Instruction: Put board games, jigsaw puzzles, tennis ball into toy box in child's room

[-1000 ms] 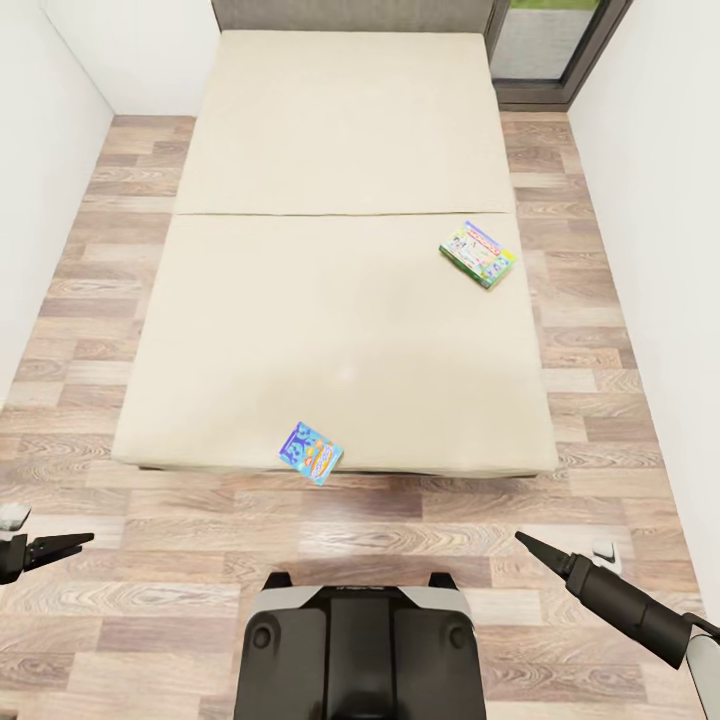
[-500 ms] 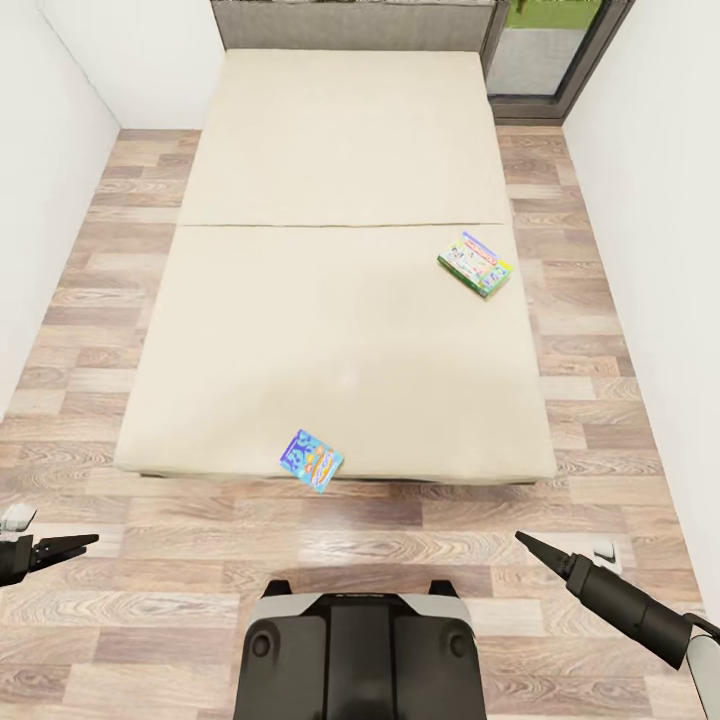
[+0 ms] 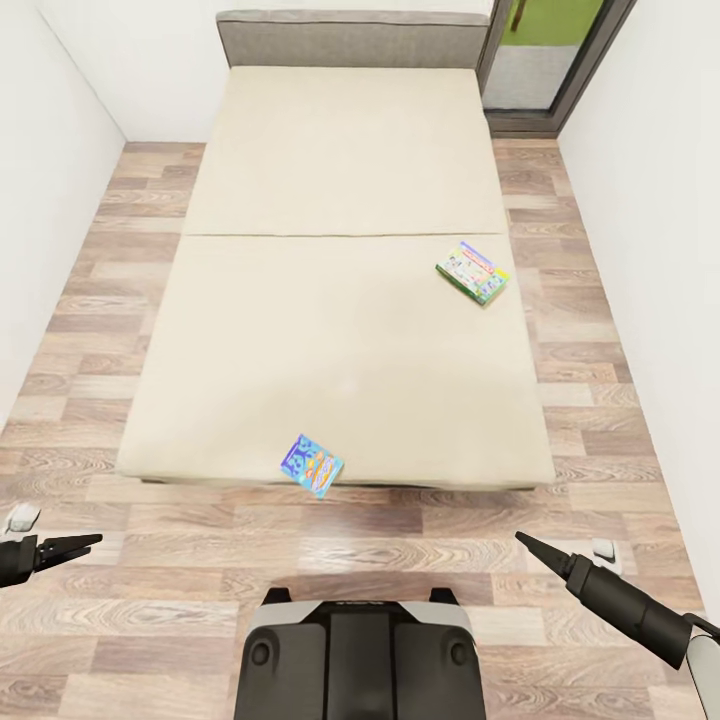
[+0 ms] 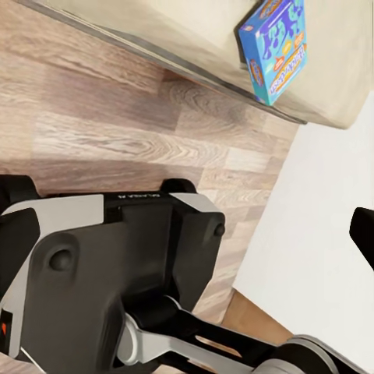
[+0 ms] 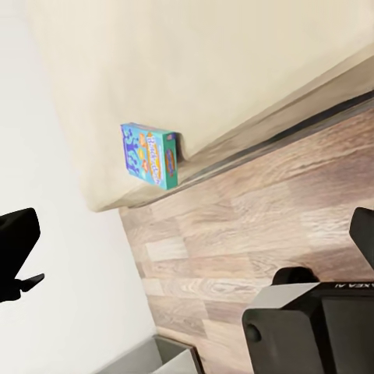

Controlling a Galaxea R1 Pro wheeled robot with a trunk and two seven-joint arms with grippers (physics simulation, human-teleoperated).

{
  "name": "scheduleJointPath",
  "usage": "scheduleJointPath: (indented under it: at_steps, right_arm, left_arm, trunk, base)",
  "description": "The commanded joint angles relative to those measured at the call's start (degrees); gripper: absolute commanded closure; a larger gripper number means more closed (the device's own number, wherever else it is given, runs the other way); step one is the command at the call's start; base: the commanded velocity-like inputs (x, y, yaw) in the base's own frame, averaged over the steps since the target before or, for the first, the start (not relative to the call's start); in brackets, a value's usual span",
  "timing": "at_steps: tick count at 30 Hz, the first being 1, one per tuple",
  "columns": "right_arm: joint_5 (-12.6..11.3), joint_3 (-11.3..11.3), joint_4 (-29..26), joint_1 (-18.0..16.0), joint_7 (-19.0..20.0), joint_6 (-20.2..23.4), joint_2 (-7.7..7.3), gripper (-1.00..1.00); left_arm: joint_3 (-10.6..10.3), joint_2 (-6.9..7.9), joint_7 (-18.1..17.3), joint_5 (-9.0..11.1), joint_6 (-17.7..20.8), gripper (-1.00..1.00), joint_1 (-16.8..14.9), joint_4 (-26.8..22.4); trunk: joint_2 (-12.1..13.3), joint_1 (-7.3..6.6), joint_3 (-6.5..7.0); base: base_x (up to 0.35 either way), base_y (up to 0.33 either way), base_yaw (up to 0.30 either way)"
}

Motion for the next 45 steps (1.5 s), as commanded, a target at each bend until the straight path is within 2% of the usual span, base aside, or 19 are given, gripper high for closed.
scheduleJointPath:
  at_steps: [1, 14, 45]
  right_arm:
    - [-0.01, -0.05, -0.01, -0.02, 0.15, 0.26, 0.0, -1.0]
    - [-0.03, -0.11, 0.0, -0.02, 0.22, 0.29, 0.0, -1.0]
    - [-0.02, 0.02, 0.0, -0.02, 0.16, 0.26, 0.0, -1.0]
  left_arm:
    - [0.02, 0.01, -0.22, -0.02, 0.62, -1.0, -0.02, 0.0]
    - [0.07, -0.02, -0.24, -0.14, 1.0, -1.0, 0.0, 0.0]
    - [0.11, 0.08, -0.74, -0.07, 1.32, -1.0, -0.16, 0.0]
  trunk:
    - [-0.08, 0.04, 0.04]
    - [-0.08, 0.04, 1.26]
    - [-12.51, 6.84, -1.39]
  base:
    - [0.0, 0.0, 0.0]
    - [0.0, 0.0, 0.0]
    - [0.0, 0.0, 0.0]
